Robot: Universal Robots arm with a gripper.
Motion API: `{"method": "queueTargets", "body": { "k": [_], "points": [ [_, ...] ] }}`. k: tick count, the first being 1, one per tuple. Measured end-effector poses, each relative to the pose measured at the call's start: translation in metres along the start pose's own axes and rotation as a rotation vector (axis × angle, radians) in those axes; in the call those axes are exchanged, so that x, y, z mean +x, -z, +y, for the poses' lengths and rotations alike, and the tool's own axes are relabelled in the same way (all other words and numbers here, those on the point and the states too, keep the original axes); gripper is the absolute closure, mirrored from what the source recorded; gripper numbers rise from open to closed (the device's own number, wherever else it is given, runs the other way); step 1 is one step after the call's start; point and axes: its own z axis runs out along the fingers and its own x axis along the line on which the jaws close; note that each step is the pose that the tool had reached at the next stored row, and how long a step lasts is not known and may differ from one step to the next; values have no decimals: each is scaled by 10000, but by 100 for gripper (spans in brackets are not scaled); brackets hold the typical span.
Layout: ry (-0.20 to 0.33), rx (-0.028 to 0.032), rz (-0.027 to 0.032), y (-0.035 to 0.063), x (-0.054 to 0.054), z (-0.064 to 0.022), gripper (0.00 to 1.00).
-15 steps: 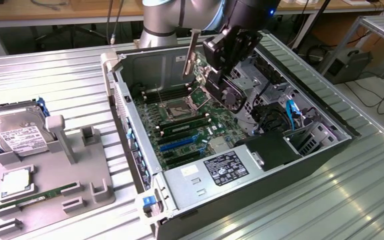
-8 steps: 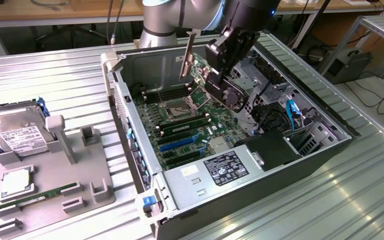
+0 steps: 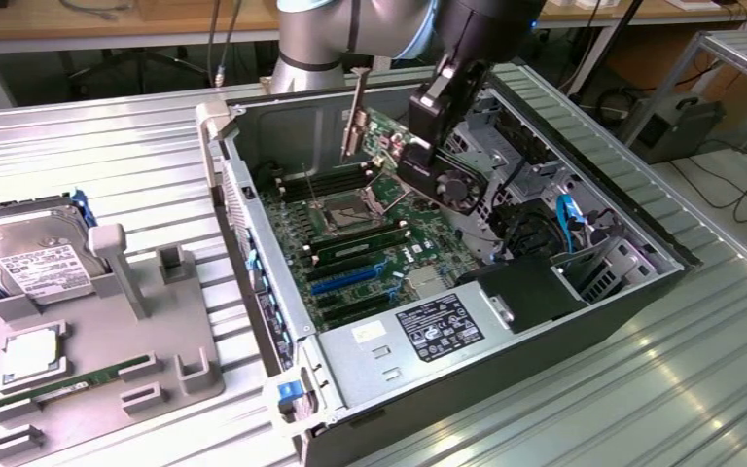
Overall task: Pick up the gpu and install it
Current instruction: 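Insert the gpu into the slot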
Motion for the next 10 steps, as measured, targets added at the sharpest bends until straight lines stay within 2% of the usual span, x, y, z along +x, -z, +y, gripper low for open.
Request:
{"method": "queueTargets", "body": {
  "k": [10],
  "points": [
    [2105,27,106,-24,-1,-2,74]
  ]
}}
